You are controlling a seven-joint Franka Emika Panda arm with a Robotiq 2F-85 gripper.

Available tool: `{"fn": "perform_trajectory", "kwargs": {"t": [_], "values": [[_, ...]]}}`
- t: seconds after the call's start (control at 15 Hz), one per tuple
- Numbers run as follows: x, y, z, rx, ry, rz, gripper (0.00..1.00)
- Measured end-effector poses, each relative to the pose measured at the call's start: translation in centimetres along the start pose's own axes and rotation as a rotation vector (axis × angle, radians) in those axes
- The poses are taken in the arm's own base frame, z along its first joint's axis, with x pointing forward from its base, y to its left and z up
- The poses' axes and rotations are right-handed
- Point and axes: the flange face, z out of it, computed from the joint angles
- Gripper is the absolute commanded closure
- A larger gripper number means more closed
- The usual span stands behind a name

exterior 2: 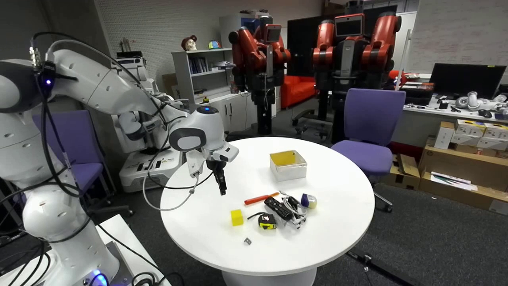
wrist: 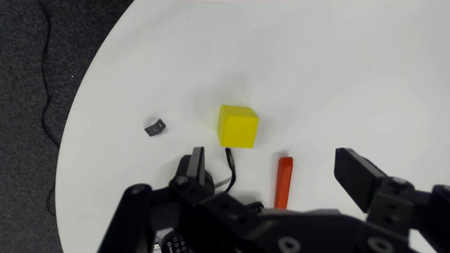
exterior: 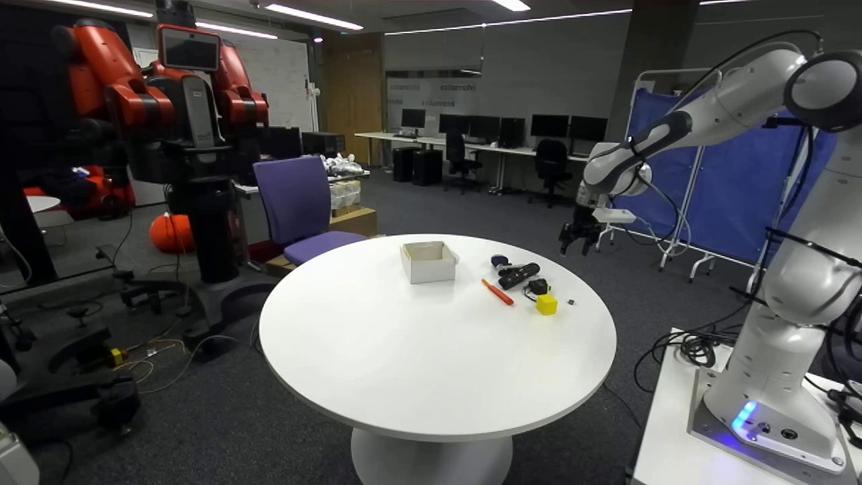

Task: Push the yellow block off the table.

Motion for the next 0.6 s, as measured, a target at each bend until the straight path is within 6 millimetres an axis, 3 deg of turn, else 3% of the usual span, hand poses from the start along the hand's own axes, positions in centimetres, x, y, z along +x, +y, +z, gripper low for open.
{"fn": "perform_trajectory", "kwargs": {"t": [0.33,0.6], "values": [[3.5,1.5,6.0,-0.072,0.034,0.030,0.00],[5.4,1.4,10.9,-0.128,0.005,0.031,0.00]]}}
